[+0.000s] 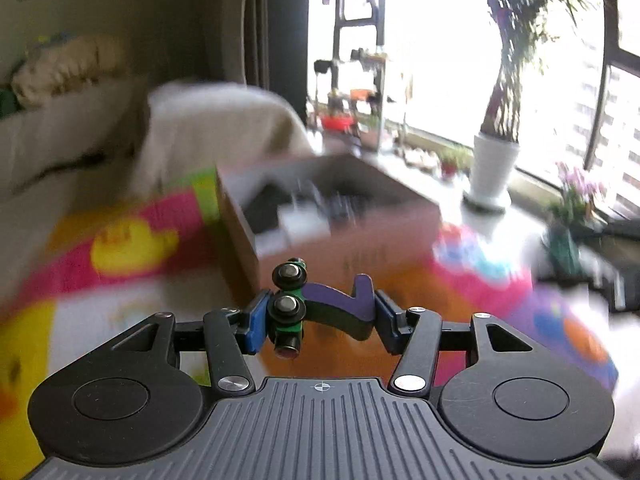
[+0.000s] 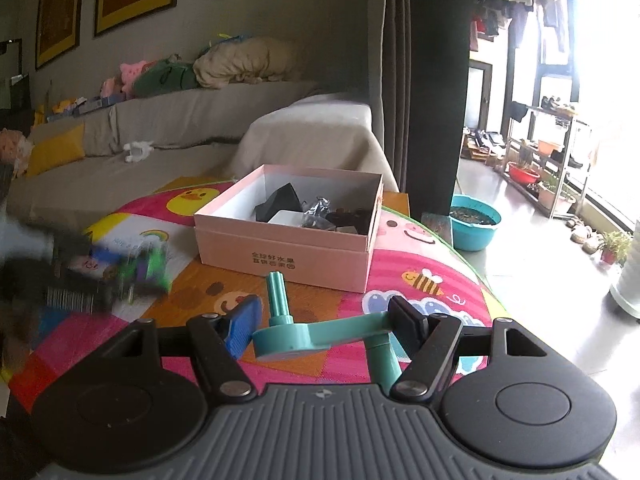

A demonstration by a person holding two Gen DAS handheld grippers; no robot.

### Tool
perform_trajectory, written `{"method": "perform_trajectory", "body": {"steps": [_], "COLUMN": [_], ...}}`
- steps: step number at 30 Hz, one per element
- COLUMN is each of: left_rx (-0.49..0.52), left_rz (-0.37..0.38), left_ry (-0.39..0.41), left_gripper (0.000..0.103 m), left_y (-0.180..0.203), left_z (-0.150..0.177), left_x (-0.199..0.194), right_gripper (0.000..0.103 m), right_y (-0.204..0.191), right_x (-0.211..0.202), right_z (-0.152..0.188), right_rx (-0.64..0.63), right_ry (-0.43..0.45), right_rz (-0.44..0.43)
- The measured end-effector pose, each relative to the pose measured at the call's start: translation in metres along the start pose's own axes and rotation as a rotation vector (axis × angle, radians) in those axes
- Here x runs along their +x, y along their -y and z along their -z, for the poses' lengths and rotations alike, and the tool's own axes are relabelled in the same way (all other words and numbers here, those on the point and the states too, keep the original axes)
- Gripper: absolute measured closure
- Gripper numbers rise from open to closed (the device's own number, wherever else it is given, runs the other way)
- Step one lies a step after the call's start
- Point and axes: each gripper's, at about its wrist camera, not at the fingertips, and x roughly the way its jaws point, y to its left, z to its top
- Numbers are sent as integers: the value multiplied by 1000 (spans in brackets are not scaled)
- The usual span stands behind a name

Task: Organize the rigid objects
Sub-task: 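Lower the toy car into the pink box and open the left gripper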

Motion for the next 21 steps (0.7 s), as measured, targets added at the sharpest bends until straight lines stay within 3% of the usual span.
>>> {"method": "perform_trajectory", "body": {"steps": [4,7,10,13,16,21], "left_rx": [6,-83,-132,-92,-87,-180], "left_rz": [-51,-46,-41,-73,-88,-102], "left_ry": [58,14,-48,-75,-30,33], "left_gripper": [45,45,44,47,47,47], "left_y": [0,-6,-8,-3,-7,-26], "left_z": [-48,-71,-72,-60,-54,-48], "left_x": [30,65,98,117,111,71], "right_gripper": [33,33,33,33,33,33], "right_y": [2,3,5,7,9,7], "right_x": [7,12,13,15,19,27], "right_z": [6,8,12,16,21,25], "right_rx": [24,32,34,39,42,45], "right_ry": [-9,-16,-21,-35,-55,-80], "right_rz": [-22,-25,-22,-23,-30,-35]}}
